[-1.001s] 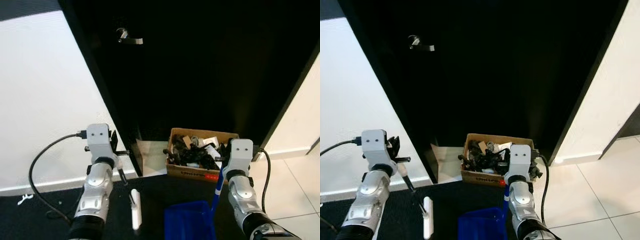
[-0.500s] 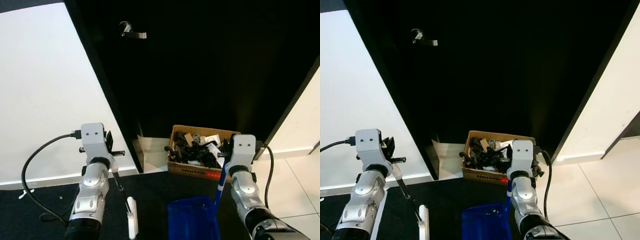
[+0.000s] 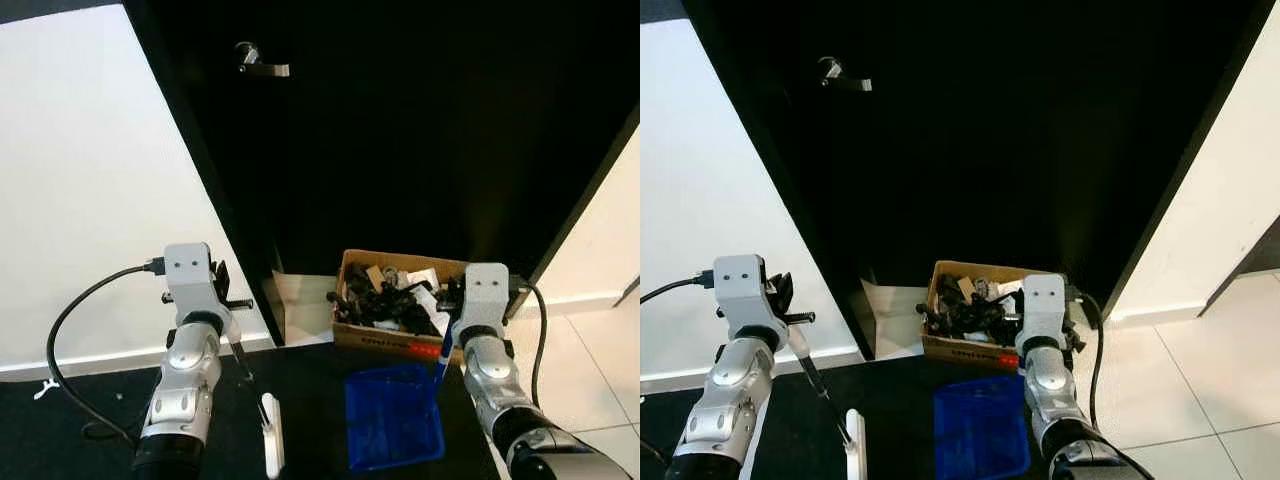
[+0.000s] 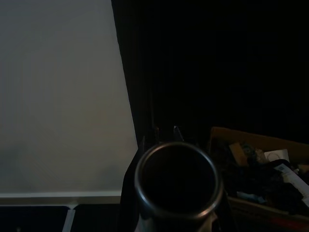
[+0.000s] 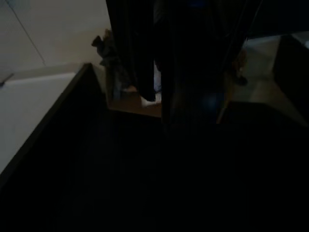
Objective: Sweep floor
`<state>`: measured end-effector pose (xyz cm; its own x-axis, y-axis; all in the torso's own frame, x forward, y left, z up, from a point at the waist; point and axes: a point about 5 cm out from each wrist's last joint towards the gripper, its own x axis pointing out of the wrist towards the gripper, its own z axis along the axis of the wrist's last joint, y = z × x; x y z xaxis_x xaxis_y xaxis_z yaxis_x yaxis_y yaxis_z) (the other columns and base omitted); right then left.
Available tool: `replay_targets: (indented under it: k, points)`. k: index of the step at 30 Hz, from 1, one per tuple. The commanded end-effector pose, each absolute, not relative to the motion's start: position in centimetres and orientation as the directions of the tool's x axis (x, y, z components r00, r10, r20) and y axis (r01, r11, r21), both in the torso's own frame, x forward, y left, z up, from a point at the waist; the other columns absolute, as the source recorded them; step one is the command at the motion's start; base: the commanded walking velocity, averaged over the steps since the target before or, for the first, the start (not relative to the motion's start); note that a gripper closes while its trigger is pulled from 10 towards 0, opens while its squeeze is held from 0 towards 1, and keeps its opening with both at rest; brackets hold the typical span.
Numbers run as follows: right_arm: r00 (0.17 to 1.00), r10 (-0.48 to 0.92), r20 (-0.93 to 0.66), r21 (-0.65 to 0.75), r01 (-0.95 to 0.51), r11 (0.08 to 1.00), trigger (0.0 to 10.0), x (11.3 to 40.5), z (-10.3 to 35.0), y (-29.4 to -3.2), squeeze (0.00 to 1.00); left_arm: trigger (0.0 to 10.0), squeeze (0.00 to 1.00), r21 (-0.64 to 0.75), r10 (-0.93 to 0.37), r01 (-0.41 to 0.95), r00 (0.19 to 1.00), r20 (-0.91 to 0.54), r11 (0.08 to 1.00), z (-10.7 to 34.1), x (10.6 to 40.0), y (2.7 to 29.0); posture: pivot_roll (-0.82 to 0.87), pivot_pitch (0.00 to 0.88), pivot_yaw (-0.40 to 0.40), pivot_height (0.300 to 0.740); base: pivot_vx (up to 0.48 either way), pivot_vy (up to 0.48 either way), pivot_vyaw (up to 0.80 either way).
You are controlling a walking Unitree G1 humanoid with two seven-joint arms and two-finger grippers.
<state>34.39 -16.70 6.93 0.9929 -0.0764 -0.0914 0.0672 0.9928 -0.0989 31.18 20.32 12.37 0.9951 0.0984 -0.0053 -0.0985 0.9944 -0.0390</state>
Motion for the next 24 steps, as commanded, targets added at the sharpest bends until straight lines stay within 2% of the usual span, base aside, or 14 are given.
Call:
replay_targets:
  k: [1, 12, 16, 20, 24]
  points:
    - [0.972, -0.051, -0.228, -0.11, 0.027, 0.994, 10.0, 33.2, 4.5, -16.1, 0.0, 10.0, 0.0, -0.044, 0.107, -0.106, 0.994, 0.002, 0.993, 12.5, 30.8, 20.3, 0.14, 0.157, 0.081, 0.74, 0.0, 0.0, 0.0]
    - [0.933, -0.027, -0.36, -0.052, 0.009, 0.999, 10.0, 33.5, 4.0, -16.2, 0.0, 10.0, 0.0, -0.042, 0.106, -0.107, 0.994, -0.015, 0.993, 12.2, 30.8, 20.3, 0.12, 0.152, 0.078, 0.74, 0.0, 0.0, 0.0]
    - [0.886, 0.0, -0.464, 0.029, 0.016, 0.999, 10.0, 33.6, 3.6, -16.4, 0.0, 10.0, 0.0, -0.045, 0.103, -0.103, 0.995, -0.019, 0.994, 12.2, 30.9, 20.0, 0.11, 0.148, 0.075, 0.74, 0.0, 0.0, 0.0]
    - [0.876, 0.013, -0.482, 0.083, 0.031, 0.996, 10.0, 33.5, 3.5, -16.5, 0.0, 10.0, 0.0, -0.048, 0.1, -0.101, 0.995, -0.025, 0.994, 12.0, 31.0, 19.9, 0.09, 0.139, 0.071, 0.74, 0.0, 0.0, 0.0]
    - [0.873, 0.002, -0.489, 0.08, 0.043, 0.996, 10.0, 33.3, 3.3, -16.9, 0.0, 10.0, 0.0, -0.048, 0.097, -0.099, 0.995, -0.03, 0.994, 11.9, 31.1, 19.8, 0.08, 0.135, 0.072, 0.74, 0.0, 0.0, 0.0]
